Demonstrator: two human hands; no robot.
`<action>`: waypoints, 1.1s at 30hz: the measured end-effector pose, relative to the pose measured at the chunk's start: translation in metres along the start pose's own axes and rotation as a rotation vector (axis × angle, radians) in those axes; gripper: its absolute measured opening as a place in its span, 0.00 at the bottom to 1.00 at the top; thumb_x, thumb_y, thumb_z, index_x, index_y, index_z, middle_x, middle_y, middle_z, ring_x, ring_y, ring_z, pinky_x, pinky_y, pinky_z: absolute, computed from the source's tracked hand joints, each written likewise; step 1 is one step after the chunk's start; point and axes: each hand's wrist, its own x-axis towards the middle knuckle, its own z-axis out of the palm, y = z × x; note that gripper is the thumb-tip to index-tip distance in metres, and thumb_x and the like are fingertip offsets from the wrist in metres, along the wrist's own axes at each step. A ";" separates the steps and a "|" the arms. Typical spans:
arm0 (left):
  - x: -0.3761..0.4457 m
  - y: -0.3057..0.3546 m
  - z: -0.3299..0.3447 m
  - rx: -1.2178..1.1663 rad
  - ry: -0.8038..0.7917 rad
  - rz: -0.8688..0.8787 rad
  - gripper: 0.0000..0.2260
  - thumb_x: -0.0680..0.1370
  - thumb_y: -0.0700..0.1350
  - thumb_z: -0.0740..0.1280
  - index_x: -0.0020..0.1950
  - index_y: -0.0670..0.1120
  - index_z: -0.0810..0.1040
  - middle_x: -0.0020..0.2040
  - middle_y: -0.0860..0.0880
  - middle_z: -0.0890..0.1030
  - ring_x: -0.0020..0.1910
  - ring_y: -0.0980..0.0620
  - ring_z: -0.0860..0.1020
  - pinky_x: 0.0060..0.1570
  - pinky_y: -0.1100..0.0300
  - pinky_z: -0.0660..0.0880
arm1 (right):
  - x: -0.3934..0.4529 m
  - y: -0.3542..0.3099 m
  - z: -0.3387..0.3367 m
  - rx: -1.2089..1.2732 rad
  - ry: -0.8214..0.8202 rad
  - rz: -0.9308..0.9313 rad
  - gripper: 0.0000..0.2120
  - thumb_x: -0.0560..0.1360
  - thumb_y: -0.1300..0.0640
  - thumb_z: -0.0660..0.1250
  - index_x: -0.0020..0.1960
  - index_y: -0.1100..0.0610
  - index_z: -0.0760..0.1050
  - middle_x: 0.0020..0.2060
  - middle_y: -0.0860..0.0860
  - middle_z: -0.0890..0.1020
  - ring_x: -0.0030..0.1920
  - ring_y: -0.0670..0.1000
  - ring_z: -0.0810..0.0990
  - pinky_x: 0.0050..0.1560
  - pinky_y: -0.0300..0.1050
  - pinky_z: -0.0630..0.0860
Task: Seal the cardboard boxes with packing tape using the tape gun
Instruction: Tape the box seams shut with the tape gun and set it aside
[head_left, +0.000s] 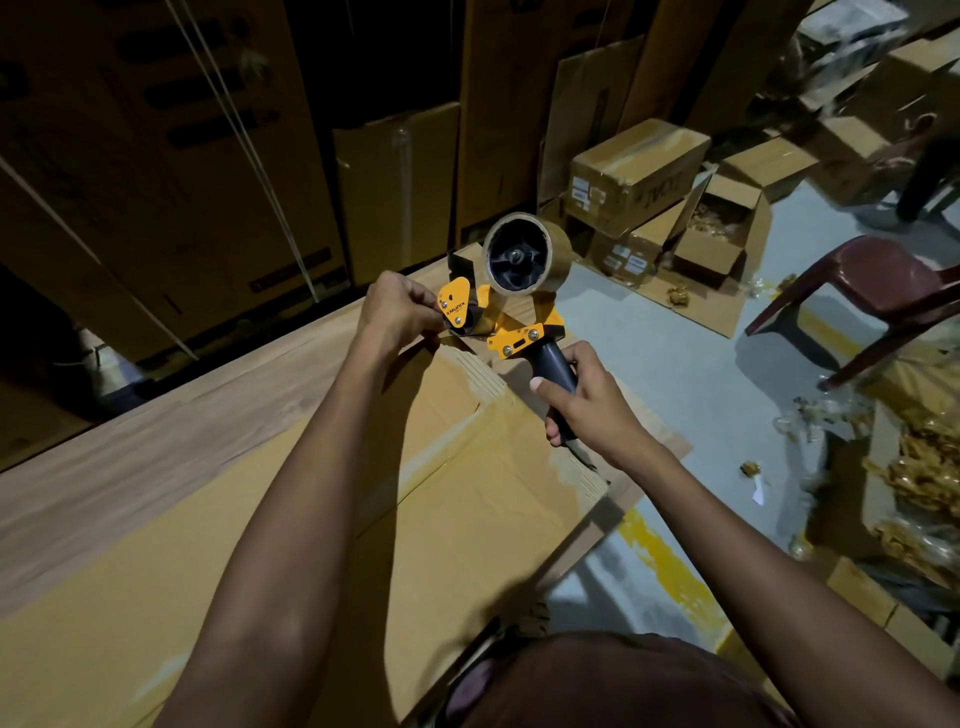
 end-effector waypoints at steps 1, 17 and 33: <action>0.001 -0.001 0.002 0.037 0.018 0.008 0.06 0.71 0.34 0.77 0.38 0.45 0.86 0.37 0.48 0.86 0.38 0.49 0.86 0.47 0.47 0.84 | -0.001 0.000 0.000 -0.007 0.002 -0.001 0.11 0.83 0.56 0.67 0.55 0.51 0.63 0.30 0.57 0.78 0.28 0.56 0.77 0.31 0.49 0.77; -0.012 -0.017 0.022 0.215 0.267 -0.114 0.10 0.72 0.55 0.77 0.42 0.48 0.87 0.42 0.50 0.84 0.41 0.51 0.76 0.38 0.56 0.67 | -0.008 -0.005 0.000 -0.146 -0.007 -0.016 0.13 0.83 0.55 0.66 0.59 0.54 0.62 0.48 0.61 0.77 0.31 0.50 0.80 0.32 0.44 0.80; -0.029 -0.006 0.041 0.473 0.366 0.127 0.03 0.76 0.47 0.75 0.48 0.48 0.85 0.46 0.48 0.84 0.47 0.47 0.80 0.41 0.56 0.69 | -0.051 0.014 -0.017 -0.476 0.067 -0.067 0.16 0.82 0.49 0.67 0.59 0.57 0.63 0.45 0.53 0.76 0.39 0.51 0.78 0.35 0.43 0.71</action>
